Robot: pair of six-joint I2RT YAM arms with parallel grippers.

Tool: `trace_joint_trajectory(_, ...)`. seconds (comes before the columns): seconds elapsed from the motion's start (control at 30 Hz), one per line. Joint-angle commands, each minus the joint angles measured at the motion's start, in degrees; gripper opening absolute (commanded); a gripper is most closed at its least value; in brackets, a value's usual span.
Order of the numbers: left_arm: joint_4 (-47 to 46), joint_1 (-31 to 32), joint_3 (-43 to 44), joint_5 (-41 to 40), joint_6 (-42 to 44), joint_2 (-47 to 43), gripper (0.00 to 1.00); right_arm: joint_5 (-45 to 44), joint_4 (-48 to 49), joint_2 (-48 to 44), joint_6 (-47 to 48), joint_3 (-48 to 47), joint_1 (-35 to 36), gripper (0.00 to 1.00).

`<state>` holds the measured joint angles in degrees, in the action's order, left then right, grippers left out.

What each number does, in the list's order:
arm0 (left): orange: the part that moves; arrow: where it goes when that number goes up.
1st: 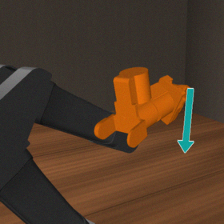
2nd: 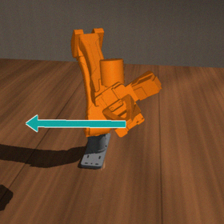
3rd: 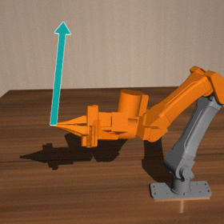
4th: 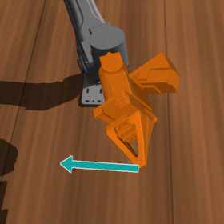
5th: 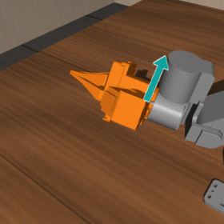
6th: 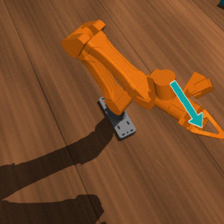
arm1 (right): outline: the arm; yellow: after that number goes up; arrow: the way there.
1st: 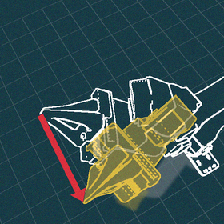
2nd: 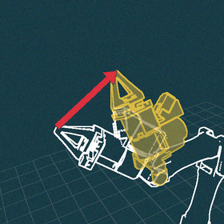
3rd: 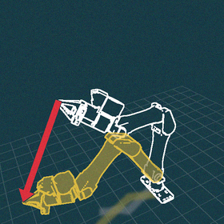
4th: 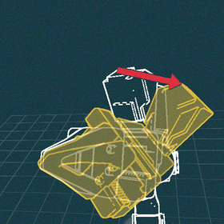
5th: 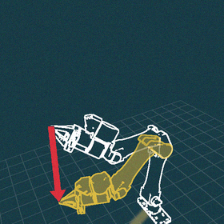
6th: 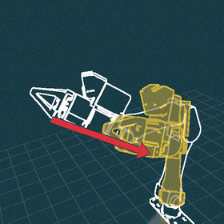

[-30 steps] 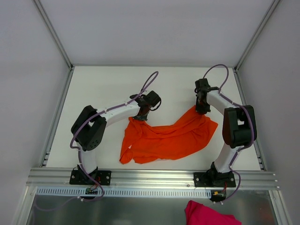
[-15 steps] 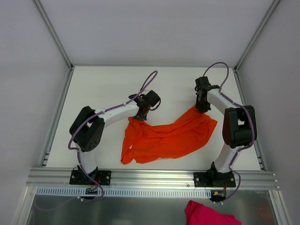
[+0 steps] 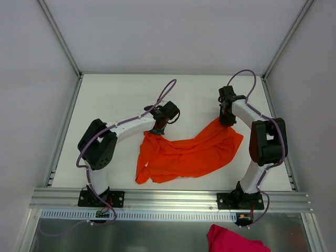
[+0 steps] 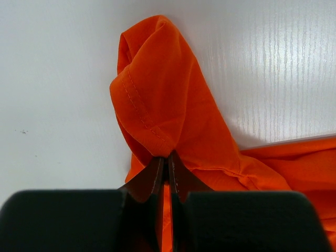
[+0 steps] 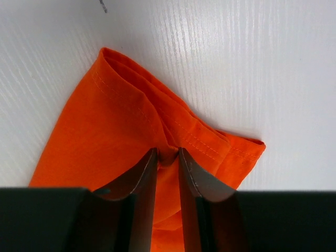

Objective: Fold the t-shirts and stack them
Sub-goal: Flatten out the tshirt

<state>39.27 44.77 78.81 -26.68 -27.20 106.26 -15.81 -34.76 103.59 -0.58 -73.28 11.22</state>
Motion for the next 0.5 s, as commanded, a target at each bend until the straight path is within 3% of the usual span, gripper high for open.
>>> trace_joint_trajectory(0.0,0.0,0.0,-0.5,-1.3,0.2,-2.7,0.00,-0.7,-0.7,-0.3,0.1,-0.6,-0.1,0.28)
trace_joint_trajectory(0.17,0.0,0.0,-0.5,-1.2,0.3,-2.7,0.00,-1.3,-0.6,0.0,1.6,-0.9,-0.1,0.25)
trace_joint_trajectory(0.33,-0.1,0.0,-0.7,-0.8,0.4,-2.7,0.00,-1.5,-0.5,0.0,2.1,-1.3,0.2,0.32)
trace_joint_trajectory(0.47,-0.2,0.0,-0.8,-0.6,0.3,-2.6,0.00,-2.9,-0.1,0.2,2.2,-1.1,0.9,0.02)
